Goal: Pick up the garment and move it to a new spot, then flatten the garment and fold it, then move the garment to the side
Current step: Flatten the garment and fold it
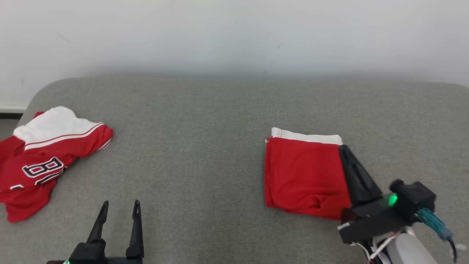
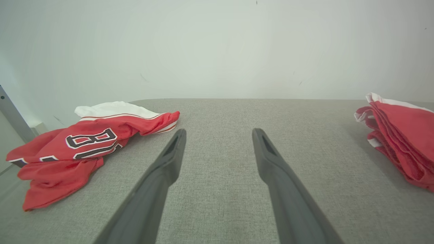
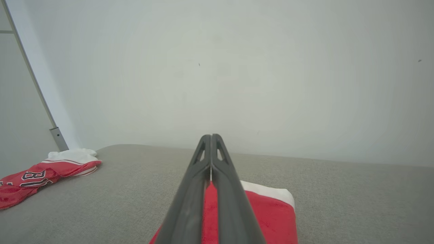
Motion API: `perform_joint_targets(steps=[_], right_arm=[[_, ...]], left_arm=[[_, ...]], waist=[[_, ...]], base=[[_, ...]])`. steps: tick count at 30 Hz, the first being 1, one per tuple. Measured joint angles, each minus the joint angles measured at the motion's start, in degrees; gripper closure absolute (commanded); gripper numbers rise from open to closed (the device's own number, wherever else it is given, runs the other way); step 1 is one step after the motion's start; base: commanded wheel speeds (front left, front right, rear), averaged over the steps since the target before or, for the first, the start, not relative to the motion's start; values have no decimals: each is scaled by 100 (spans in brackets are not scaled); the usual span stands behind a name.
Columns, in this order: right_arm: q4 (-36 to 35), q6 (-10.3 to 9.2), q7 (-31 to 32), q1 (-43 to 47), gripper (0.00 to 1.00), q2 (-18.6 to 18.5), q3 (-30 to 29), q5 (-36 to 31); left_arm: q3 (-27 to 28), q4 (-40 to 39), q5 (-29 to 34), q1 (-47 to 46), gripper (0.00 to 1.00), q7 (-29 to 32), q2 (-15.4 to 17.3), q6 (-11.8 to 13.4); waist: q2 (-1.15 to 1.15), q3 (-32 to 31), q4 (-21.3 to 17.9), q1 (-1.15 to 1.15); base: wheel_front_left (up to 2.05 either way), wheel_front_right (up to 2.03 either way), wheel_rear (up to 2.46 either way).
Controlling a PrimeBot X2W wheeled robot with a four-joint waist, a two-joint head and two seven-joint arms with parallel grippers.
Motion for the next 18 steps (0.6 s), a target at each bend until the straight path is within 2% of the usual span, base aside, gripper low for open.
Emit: perform_joint_targets(steps=[6,12,17,18], right_arm=[[-309,0,0,517,100,93,-701,-258],[-520,0,0,1005,100,270,-1109,-526],[-764,0,0,1447,100,556,-1426,-599],[-778,0,0,1543,92,604,-1465,-619]], left_arm=[[36,-31,24,89,0,0,43,5],[32,-58,69,144,0,0,46,14],[20,-69,167,187,0,0,66,52],[20,-74,175,188,0,0,71,58]], waist=[[0,-137,-239,0],[0,-266,-463,0],[0,-343,-595,0],[0,-356,-612,0]], base=[[0,0,0],[0,0,0],[0,0,0],[0,0,0]])
